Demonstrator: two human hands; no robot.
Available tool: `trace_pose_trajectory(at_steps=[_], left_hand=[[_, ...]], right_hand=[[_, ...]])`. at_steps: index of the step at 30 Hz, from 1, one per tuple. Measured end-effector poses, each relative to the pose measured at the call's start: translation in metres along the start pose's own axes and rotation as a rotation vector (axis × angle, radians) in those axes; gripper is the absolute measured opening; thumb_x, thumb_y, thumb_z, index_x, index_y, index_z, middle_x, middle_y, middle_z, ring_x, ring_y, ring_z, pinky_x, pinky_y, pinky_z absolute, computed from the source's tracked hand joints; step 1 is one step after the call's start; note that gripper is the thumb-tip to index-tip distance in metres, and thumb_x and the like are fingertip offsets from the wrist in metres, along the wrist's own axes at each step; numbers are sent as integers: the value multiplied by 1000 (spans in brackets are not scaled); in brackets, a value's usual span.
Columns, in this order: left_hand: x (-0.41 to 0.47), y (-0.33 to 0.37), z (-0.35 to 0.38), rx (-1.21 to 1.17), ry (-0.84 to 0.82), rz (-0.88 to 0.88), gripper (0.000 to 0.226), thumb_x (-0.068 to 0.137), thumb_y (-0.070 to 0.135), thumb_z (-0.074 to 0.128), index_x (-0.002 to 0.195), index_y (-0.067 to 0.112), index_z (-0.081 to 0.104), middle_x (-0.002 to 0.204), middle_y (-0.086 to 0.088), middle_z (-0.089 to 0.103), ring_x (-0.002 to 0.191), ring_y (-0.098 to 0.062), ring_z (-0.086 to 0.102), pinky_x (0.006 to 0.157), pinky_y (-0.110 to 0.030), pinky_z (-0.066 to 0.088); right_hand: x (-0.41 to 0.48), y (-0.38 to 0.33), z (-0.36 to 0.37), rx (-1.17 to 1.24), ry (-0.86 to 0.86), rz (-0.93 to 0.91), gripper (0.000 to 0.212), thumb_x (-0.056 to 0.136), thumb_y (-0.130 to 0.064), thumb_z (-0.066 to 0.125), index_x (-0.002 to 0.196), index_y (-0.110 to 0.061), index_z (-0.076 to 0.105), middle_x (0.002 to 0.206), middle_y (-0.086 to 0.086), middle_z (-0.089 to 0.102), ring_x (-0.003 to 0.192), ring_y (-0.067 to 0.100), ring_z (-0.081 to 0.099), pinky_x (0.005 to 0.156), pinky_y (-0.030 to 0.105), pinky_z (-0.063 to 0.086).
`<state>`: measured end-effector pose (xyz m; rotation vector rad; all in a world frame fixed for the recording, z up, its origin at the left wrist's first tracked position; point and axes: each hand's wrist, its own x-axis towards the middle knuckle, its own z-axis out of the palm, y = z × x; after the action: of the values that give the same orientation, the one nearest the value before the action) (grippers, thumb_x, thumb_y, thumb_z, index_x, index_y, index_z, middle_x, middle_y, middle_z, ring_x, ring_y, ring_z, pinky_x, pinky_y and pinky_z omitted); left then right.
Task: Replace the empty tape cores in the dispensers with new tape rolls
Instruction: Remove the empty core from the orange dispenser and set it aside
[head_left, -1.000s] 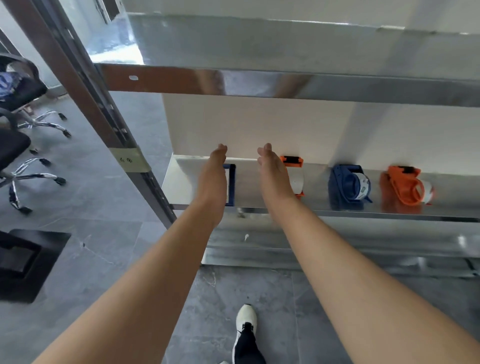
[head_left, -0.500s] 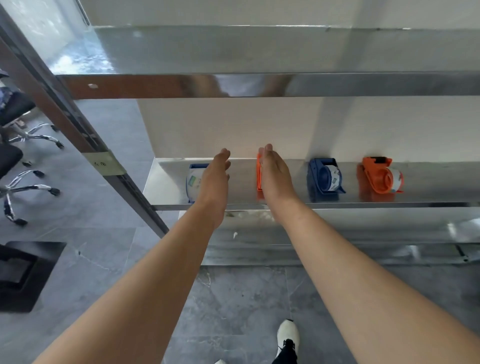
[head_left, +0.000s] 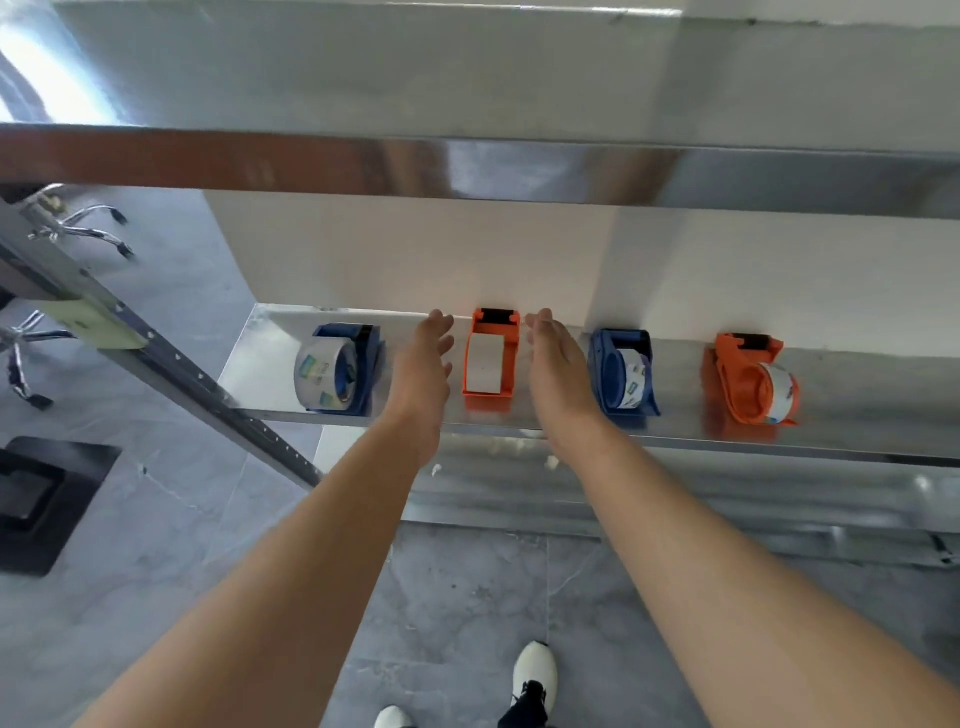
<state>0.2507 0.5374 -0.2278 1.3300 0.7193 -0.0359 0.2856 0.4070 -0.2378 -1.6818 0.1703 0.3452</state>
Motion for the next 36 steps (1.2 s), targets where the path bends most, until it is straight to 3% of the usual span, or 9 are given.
trace_pose_trajectory(at_steps=[5, 7, 11, 14, 16, 21, 26, 29, 36], left_hand=[[15, -3, 20, -4, 19, -20, 51, 111, 50, 39, 154, 25, 54, 162, -1, 49, 150, -27, 42, 124, -48, 31], [19, -5, 24, 13, 32, -21, 48, 111, 48, 40, 151, 26, 56, 155, 1, 55, 141, -22, 51, 109, -39, 41], [34, -12, 26, 111, 98, 5, 23, 112, 37, 46, 113, 30, 68, 89, 21, 73, 81, 6, 66, 67, -16, 47], [48, -23, 27, 309, 122, 78, 34, 107, 30, 57, 140, 25, 64, 131, 9, 69, 120, -10, 64, 89, -22, 47], [55, -30, 26, 450, 147, 132, 51, 104, 25, 65, 153, 24, 54, 145, 5, 62, 125, -11, 62, 85, -21, 46], [70, -42, 33, 623, 188, 239, 63, 91, 30, 82, 148, 22, 58, 140, 5, 67, 125, -15, 64, 102, -28, 54], [75, -48, 39, 670, 206, 258, 47, 85, 26, 88, 126, 30, 65, 98, 22, 62, 83, 1, 59, 65, -2, 40], [76, -49, 38, 627, 200, 278, 39, 84, 22, 87, 104, 35, 55, 80, 26, 53, 72, 7, 54, 65, -6, 45], [73, -47, 32, 498, 223, 244, 53, 82, 22, 88, 131, 20, 67, 105, 15, 63, 96, -6, 65, 71, -11, 49]], right_hand=[[22, 8, -13, -20, -48, 14, 46, 113, -46, 25, 140, -21, 53, 95, -24, 50, 76, -14, 52, 47, -3, 38], [29, 14, -14, -36, -50, 29, 43, 113, -46, 25, 133, -23, 55, 94, -25, 50, 74, -15, 53, 48, -3, 38], [41, 23, -12, -44, -60, 65, 33, 113, -46, 25, 117, -28, 52, 92, -25, 51, 66, -22, 54, 49, -4, 37], [52, 33, -7, -28, -41, 76, 31, 112, -48, 26, 112, -30, 52, 89, -26, 52, 65, -20, 56, 50, -1, 39], [57, 42, -3, -15, -21, 98, 30, 112, -49, 27, 108, -33, 52, 87, -28, 51, 67, -17, 55, 54, 4, 41], [66, 61, 4, -21, 21, 101, 31, 111, -51, 27, 103, -34, 53, 90, -25, 51, 83, -6, 52, 70, 15, 38], [72, 79, 7, 24, 36, 122, 34, 112, -47, 30, 90, -37, 54, 89, -21, 56, 83, -2, 58, 81, 20, 44], [75, 88, 9, 48, 39, 127, 33, 113, -39, 32, 91, -36, 55, 89, -17, 58, 86, 5, 60, 87, 22, 48], [75, 94, 9, -75, 47, 92, 22, 109, -27, 47, 125, -31, 62, 113, -14, 65, 114, 16, 66, 102, 43, 57]])
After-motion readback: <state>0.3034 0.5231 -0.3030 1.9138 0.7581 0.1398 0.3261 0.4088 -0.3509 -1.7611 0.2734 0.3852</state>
